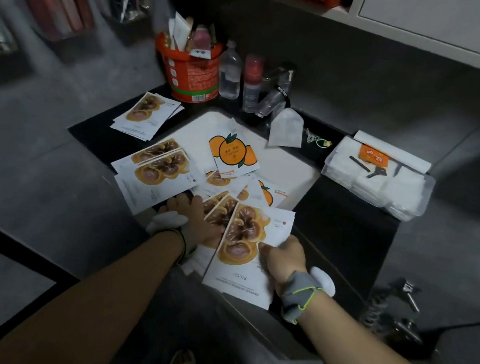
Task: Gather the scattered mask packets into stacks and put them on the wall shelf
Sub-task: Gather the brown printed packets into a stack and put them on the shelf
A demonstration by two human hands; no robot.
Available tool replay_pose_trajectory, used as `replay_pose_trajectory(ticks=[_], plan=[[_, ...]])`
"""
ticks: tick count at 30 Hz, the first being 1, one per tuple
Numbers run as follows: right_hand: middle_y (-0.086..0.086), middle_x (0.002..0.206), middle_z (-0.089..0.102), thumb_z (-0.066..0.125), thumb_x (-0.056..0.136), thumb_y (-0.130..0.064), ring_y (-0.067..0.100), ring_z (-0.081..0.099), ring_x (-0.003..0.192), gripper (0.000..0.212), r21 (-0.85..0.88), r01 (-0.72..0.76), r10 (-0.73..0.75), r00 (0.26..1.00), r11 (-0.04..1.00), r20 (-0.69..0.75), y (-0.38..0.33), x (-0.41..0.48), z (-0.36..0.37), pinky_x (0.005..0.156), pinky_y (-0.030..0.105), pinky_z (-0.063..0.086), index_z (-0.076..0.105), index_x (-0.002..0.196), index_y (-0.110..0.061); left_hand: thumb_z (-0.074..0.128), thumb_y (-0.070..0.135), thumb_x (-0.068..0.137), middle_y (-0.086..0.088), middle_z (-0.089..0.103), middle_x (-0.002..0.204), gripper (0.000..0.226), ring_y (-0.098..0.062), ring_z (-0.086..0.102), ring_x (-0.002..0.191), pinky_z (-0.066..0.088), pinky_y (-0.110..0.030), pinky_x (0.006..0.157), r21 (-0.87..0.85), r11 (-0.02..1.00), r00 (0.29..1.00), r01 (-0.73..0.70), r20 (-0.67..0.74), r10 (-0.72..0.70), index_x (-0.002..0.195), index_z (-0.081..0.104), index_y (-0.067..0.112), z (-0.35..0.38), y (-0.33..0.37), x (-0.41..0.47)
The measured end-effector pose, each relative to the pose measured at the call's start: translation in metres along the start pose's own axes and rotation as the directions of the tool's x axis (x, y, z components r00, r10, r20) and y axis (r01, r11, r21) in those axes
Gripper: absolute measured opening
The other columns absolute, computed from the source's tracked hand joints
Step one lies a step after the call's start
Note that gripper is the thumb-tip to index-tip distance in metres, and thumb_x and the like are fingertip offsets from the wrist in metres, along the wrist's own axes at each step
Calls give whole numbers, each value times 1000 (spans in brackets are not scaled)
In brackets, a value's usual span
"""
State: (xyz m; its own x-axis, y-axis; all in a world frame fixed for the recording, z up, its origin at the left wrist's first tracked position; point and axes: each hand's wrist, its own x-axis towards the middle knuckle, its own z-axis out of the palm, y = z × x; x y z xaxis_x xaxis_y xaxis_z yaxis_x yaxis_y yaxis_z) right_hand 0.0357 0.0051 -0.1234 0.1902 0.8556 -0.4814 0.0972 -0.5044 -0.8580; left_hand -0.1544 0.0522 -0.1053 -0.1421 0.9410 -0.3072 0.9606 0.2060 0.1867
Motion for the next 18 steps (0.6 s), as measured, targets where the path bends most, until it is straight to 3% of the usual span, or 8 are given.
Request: replay_pose_trajectory(ticks=[3,8,13,16,18], plan=[[5,98,69,67,76,-20,27,67,91,27,-38,-6,3,996,999,-85,-3,-4,7,84,39,55,63,101,-13,70,56,68,-19,42,132,81,-38,46,118,43,-48,98,-75,997,1000,0,4,0,126,41,8,-2,1,5],[13,96,72,65,78,-11,33,70,87,8,159,-72,89,991,985,-102,-3,-5,19,85,51,56,64,85,-14,58,31,90,-21,58,117,51,-37,60,101,48,-39,77,-269,960,990,-83,88,110,125,37,0,-4,2,7],[18,102,71,64,81,-8,37,70,89,28,284,-90,121,988,955,-95,-1,-5,34,85,55,54,61,108,-2,51,18,94,-13,55,110,10,-27,54,96,46,-37,88,-560,823,971,-94,130,200,100,45,12,-12,-5,7],[17,106,70,65,83,-12,35,70,91,35,325,-68,100,992,943,-82,-7,-9,47,85,55,54,57,115,-3,46,13,96,-15,52,127,26,-28,50,116,41,-38,99,-672,728,967,-133,75,245,120,49,4,-20,-12,7],[18,108,70,62,88,-10,36,69,93,31,357,-47,70,996,933,-52,-17,-13,48,86,55,54,56,117,-4,43,12,97,-18,52,129,30,-26,51,109,41,-41,98,-703,690,962,-170,34,272,125,48,2,-27,-9,8]])
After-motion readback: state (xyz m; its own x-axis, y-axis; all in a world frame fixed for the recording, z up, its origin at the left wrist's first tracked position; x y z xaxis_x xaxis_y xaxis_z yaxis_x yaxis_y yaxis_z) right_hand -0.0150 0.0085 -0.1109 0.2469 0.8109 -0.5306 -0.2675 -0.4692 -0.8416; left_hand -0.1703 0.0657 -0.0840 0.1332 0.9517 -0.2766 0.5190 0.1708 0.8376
